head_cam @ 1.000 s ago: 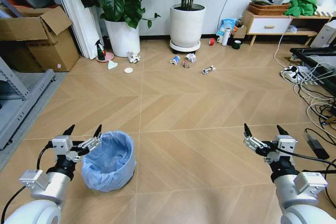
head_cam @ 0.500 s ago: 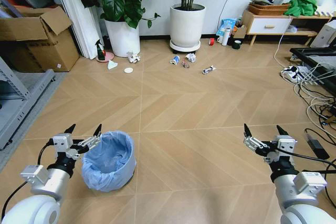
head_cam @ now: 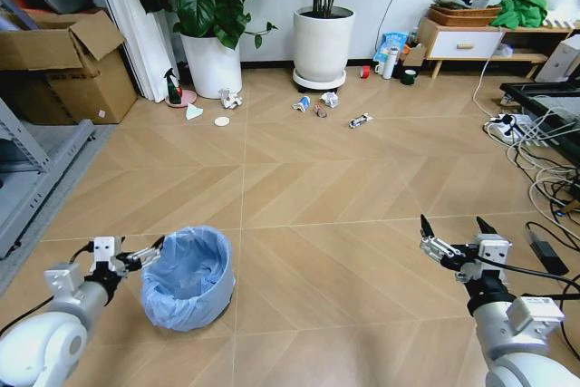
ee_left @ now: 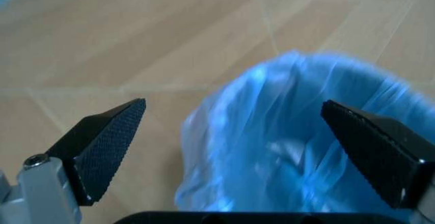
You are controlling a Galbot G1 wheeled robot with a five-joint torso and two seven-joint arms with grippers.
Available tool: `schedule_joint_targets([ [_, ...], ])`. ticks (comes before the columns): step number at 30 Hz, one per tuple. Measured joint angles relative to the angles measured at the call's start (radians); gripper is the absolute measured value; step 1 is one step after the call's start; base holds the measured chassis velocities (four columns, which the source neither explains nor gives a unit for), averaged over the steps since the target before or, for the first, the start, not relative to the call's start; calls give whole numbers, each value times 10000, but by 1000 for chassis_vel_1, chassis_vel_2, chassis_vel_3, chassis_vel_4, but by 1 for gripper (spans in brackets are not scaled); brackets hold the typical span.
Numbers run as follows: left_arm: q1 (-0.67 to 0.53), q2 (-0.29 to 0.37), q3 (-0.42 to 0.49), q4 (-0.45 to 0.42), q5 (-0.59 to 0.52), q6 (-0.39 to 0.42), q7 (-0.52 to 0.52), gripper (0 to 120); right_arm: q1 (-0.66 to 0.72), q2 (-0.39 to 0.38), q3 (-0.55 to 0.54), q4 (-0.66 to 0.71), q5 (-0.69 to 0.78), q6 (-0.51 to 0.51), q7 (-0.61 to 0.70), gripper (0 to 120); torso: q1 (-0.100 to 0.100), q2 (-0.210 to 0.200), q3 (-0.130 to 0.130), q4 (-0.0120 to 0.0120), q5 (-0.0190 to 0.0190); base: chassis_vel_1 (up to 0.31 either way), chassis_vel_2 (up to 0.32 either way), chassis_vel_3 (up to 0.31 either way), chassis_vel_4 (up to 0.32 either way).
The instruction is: Pick up the trash bin and place the garbage on the floor into it.
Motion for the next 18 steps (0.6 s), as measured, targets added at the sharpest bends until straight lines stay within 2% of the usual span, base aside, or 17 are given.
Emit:
schedule_joint_targets([
  [6,-176,298,-20,651,-303,620,84,100,35,-153,-113,-202,62,-27,-24,100,0,0,0,0,3,0,0,0,0],
  [11,-270,352,137,770,-313,1005,-43,100,83,-259,-264,-369,77,-28,-51,100,0,0,-1,1,3,0,0,0,0],
  [18,-651,247,607,1196,-316,1075,-229,100,88,-318,-493,-528,64,-39,-55,100,0,0,0,2,2,0,0,0,0],
])
